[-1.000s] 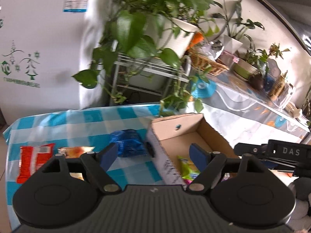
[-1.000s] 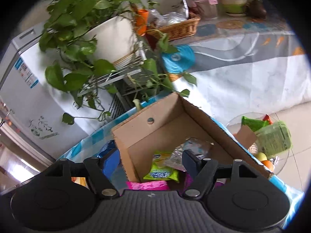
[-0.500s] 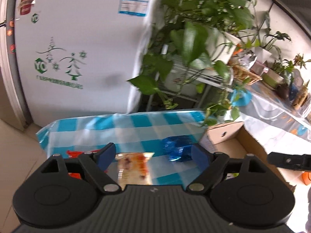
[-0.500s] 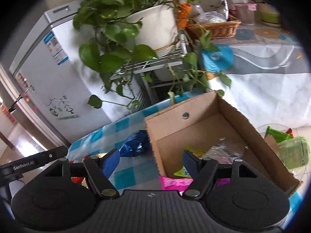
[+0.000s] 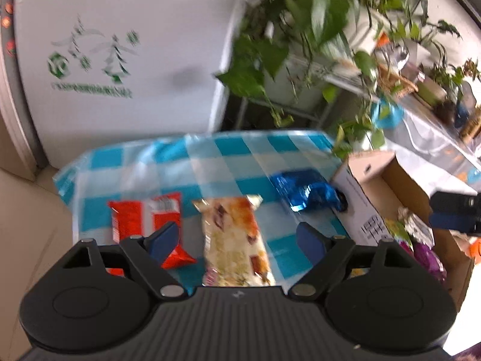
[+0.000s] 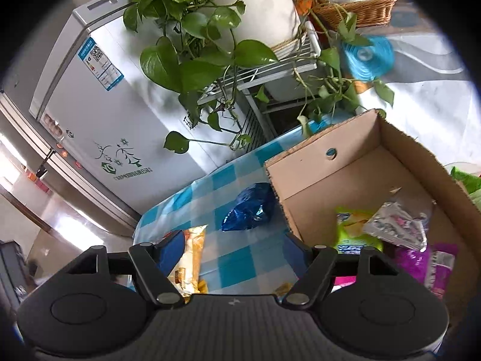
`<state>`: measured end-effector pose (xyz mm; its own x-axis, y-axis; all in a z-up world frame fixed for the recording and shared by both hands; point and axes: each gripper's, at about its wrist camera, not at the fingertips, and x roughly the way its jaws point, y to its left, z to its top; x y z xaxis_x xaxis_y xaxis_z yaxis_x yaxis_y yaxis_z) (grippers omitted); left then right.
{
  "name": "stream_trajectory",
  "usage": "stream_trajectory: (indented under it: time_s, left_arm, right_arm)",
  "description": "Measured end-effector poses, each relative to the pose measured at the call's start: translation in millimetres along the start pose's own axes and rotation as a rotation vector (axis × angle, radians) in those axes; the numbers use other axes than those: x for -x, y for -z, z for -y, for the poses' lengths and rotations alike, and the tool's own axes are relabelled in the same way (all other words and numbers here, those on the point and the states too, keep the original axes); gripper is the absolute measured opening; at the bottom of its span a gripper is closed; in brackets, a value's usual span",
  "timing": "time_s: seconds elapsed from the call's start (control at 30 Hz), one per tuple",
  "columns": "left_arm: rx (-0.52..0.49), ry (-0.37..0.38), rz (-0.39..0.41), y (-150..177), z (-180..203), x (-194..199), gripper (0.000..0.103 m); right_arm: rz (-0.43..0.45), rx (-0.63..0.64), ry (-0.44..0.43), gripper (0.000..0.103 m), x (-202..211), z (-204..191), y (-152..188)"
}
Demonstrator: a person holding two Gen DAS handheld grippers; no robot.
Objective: Organize snacks
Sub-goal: 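Grasp the beige croissant bag with left gripper while right gripper moves toward the blue foil bag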
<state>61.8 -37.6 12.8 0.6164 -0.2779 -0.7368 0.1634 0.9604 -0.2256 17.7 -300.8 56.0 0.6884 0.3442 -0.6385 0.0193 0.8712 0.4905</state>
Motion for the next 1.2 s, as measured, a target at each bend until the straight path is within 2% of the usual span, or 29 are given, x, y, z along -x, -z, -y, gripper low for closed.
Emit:
stream_trajectory:
  time_s: [0.17,0.27,0.4,0.6,0.9,1.07,1.2]
  left_arm:
    - [-0.042,0.008,-0.056,3,14,-26,0.084]
    - [-0.069,-0.023,-0.074,3,17,-39,0.083]
    - [-0.038,-0.018,-0.105,2,13,-55,0.082]
    - [-0.054,-0.027,-0.13,2,15,-70,0.082]
    - [-0.025,-0.033,-0.161,-1,9,-86,0.081]
    - [0.01,-0.045,-0.178,0,3,-88,0.065]
    - [0.038,-0.071,-0.182,0,-2,-87,0.06]
  right_arm:
    - [-0.01,-0.02,-0.022,0.077,-15,-7,-4]
    - [-0.011,-0.019,-0.027,0.077,-25,-12,-7]
    - [-0.024,-0.013,-0.01,0.077,-43,-17,-11]
    - [-0.042,-0.025,0.031,0.077,-72,-22,-17]
    - [-0.093,-0.043,0.149,0.077,-117,-20,-22]
    - [-0.108,-0.02,0.18,0.077,-132,-24,-23]
    - [-0.115,0.03,0.228,0.077,-147,-29,-23]
